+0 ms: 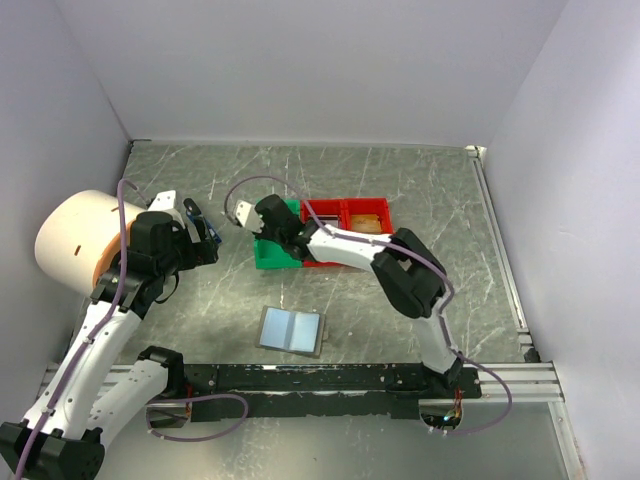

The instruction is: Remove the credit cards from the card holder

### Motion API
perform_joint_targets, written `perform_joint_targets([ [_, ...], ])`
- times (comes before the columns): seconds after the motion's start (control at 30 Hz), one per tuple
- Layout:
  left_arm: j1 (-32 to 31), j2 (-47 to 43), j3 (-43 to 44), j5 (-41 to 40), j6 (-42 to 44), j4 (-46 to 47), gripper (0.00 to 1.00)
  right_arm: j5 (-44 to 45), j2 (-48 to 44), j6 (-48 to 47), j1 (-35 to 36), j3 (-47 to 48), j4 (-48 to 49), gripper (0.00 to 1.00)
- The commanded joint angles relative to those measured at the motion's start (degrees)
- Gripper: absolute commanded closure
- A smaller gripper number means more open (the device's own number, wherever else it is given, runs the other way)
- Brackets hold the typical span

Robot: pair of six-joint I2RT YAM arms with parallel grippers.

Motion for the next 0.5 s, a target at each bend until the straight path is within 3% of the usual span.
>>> perform_joint_targets([
  [0.0,0.3,-0.1,0.1,-0.1,0.8,1.4,0.01,0.4,-12.5,14.0,-0.3,-3.3,3.4,0.72],
  [0.2,0.3,0.6,0.3,-0.4,0.7,1.1,0.00,2.1,-29.9,38.9,-0.4,-20.2,5.8,0.60],
  [0.33,0.4,1.2,0.8,-2.0,0.1,0.1,0.00,1.6,-42.9,57.6,-0.6,-34.2,5.0,0.41],
  [0.47,0.3,1.6,0.8,-2.7,-0.1,0.0,0.00,-6.8,-54.0,69.7,-0.7,-45.9,6.9,0.39],
])
